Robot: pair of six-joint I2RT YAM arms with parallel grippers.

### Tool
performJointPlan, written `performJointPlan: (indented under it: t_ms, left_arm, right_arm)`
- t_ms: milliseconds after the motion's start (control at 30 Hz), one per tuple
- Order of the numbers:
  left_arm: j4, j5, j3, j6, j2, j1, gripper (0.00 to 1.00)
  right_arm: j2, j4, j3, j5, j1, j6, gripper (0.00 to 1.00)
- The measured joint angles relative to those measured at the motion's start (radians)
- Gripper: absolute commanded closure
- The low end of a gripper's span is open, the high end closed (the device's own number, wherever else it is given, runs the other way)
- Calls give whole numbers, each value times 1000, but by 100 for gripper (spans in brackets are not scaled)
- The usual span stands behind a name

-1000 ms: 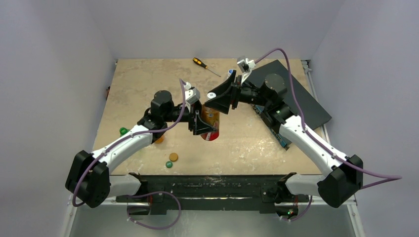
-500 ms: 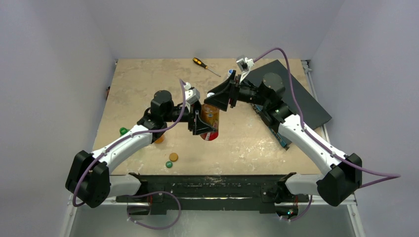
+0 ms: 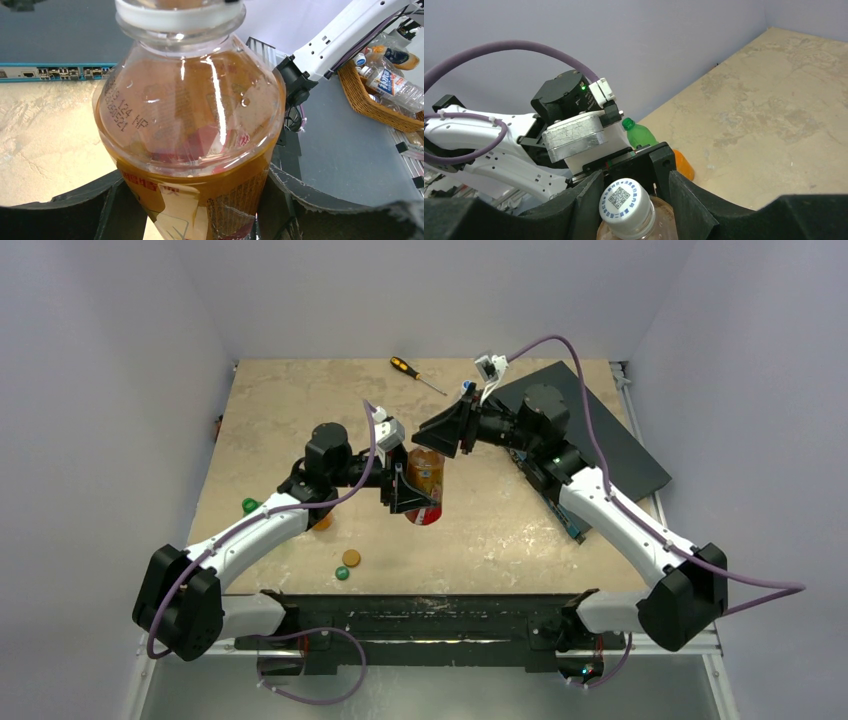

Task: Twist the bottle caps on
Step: Screw the bottle cap onto the plastic bottle.

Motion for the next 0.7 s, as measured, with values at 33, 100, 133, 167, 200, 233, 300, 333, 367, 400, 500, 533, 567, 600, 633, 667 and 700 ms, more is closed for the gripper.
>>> performJointPlan:
  t_ms: [33,100,133,167,200,233,300,333,367,400,500,533,567,600,633,667,700]
  left_arm:
    - [-2,0,0,0,0,0,100]
    - [-10,-1,0,0,0,0,100]
    - [-13,0,0,0,0,0,100]
    - [-16,0,0,2,0,0,100]
    - [-21,-1,0,5,0,0,100]
    - [-25,-2,0,8,-1,0,100]
    - [-42,-4,0,25,-1,0,100]
    - [-51,-6,0,31,-1,0,100]
    - [-59,-10,1,39,-2,0,100]
    - [-68,-14,1,49,-3,0,100]
    - [-92,-31,2,73,-12,0,100]
    - [-97,-36,2,80,-15,0,100]
    - [-101,-43,3,84,-18,0,100]
    - [-105,-49,4,90,-19,0,100]
    - [-109,-53,5,95,-21,0,100]
    - [-110,-56,5,98,-21,0,100]
    - [-113,-60,5,99,-21,0,100]
  right_arm:
    - [3,-3,0,3,0,3,47]
    - [7,-8,3,10,0,6,47]
    - [8,-10,4,13,1,7,48]
    - [10,-11,6,16,2,7,48]
    - [13,-14,11,17,2,10,48]
    - [18,-16,15,18,2,14,48]
    - [22,-22,21,21,2,21,50]
    - [26,-30,27,21,2,24,50]
    - [31,-35,33,21,2,27,51]
    - [36,-45,43,23,2,31,51]
    - [49,-65,63,22,2,42,51]
    - [51,-68,66,22,2,46,51]
    - [51,-71,66,21,2,49,51]
    - [51,-74,66,21,2,50,51]
    - [51,-76,66,21,2,51,51]
    - [51,-76,66,21,2,52,51]
    - [51,-79,66,21,2,52,51]
